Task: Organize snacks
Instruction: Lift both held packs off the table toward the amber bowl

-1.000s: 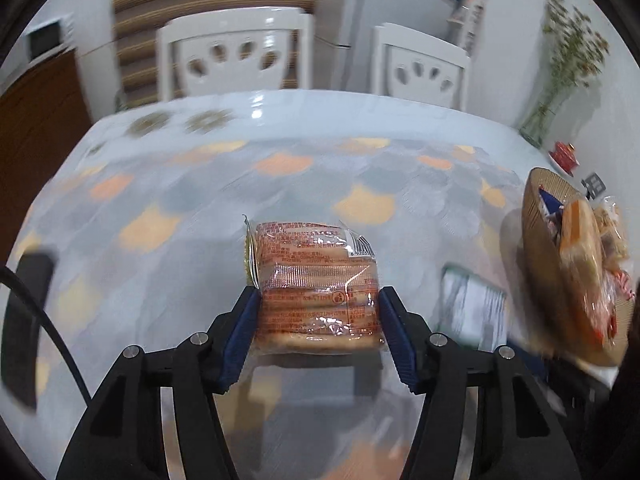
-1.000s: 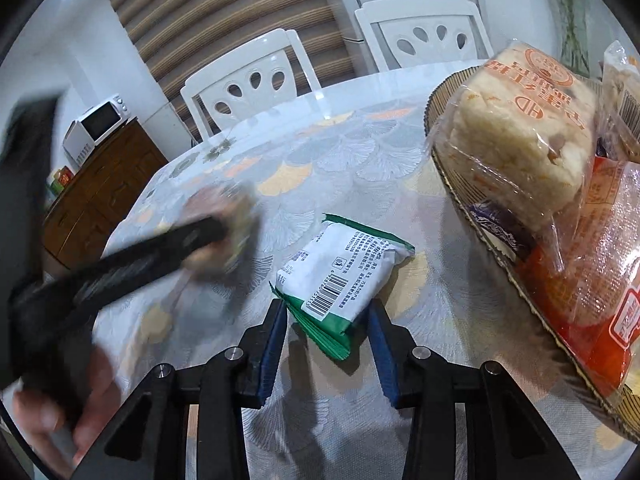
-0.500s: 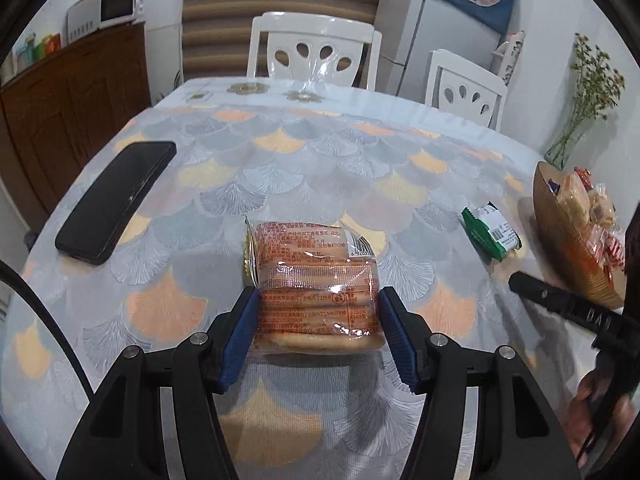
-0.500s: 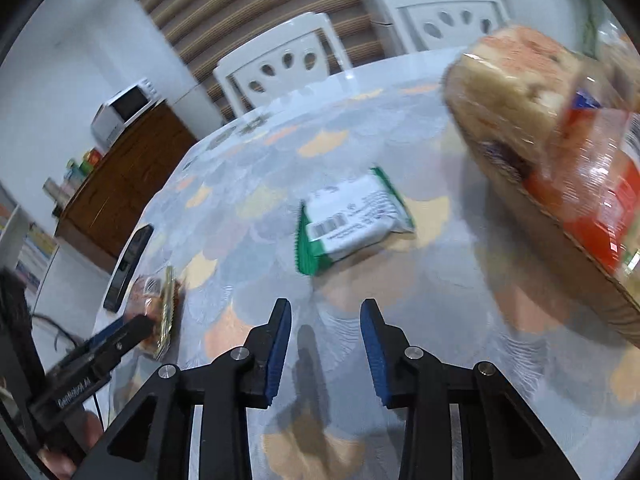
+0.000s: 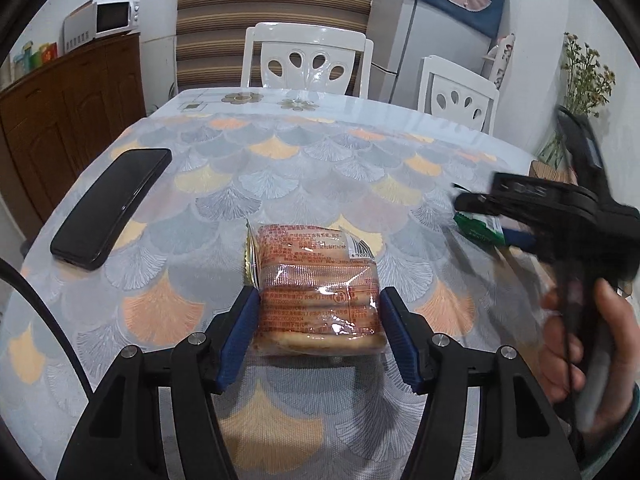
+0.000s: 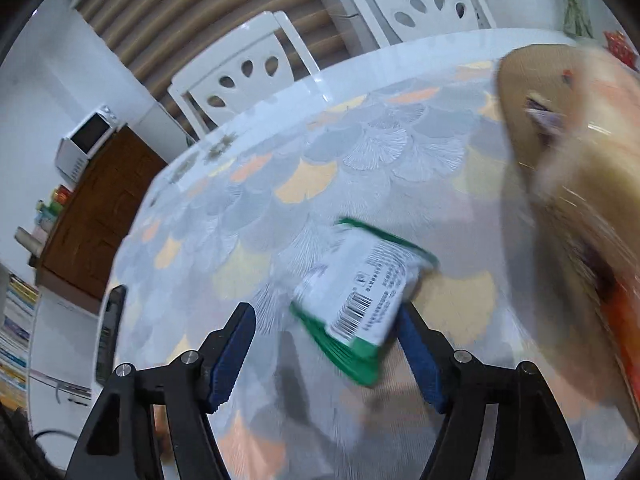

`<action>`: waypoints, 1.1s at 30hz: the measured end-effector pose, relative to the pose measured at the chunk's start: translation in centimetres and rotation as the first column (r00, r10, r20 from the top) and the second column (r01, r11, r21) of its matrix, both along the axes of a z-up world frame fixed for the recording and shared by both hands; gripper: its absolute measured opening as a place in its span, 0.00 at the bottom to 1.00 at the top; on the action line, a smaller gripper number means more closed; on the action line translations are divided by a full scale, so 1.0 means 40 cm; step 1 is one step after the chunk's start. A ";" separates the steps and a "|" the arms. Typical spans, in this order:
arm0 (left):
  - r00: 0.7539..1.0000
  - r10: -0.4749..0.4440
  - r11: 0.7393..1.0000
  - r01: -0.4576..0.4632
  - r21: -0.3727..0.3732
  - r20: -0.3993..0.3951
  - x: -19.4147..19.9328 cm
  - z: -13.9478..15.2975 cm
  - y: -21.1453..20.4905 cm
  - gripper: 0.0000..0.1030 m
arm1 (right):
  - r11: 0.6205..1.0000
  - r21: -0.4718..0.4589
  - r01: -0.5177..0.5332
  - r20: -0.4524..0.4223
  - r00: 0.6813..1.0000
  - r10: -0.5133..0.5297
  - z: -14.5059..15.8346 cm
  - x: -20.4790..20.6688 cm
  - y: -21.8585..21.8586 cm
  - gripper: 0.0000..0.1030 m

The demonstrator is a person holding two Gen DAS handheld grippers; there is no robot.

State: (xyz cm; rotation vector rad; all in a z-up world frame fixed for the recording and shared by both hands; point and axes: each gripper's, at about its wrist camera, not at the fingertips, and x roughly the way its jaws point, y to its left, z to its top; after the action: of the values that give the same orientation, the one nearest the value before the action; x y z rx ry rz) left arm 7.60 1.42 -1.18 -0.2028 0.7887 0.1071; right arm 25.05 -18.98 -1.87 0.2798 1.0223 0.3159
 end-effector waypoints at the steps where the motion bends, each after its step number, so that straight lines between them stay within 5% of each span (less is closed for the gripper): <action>1: 1.000 -0.001 1.000 0.001 0.003 0.000 0.000 0.000 -0.002 0.58 | 1.000 -0.026 -0.006 0.016 1.000 0.007 0.000 0.008 0.012 0.68; 5: 1.000 -0.004 1.000 0.004 0.008 0.000 -0.003 -0.001 -0.007 0.58 | 0.987 -0.158 -0.027 0.056 0.998 0.036 -0.006 0.017 0.058 0.67; 7: 1.000 -0.004 1.000 0.004 0.002 0.001 -0.005 -0.001 -0.005 0.58 | 0.971 -0.240 -0.023 0.077 0.996 0.043 -0.007 0.006 0.069 0.57; 20: 1.000 -0.009 1.000 0.009 -0.009 0.003 -0.006 -0.001 0.000 0.58 | 0.922 -0.333 -0.200 0.100 0.964 0.245 -0.005 -0.218 0.038 0.51; 33: 1.000 -0.014 1.000 0.014 -0.002 -0.001 -0.006 -0.002 -0.009 0.58 | 0.949 -0.217 -0.227 0.048 0.969 0.243 0.001 -0.310 -0.128 0.52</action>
State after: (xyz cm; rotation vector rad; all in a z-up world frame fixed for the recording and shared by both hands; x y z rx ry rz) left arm 7.35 1.06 -1.26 -0.1993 0.7909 0.0930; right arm 12.67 -24.10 -1.83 -0.0465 1.0082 0.4270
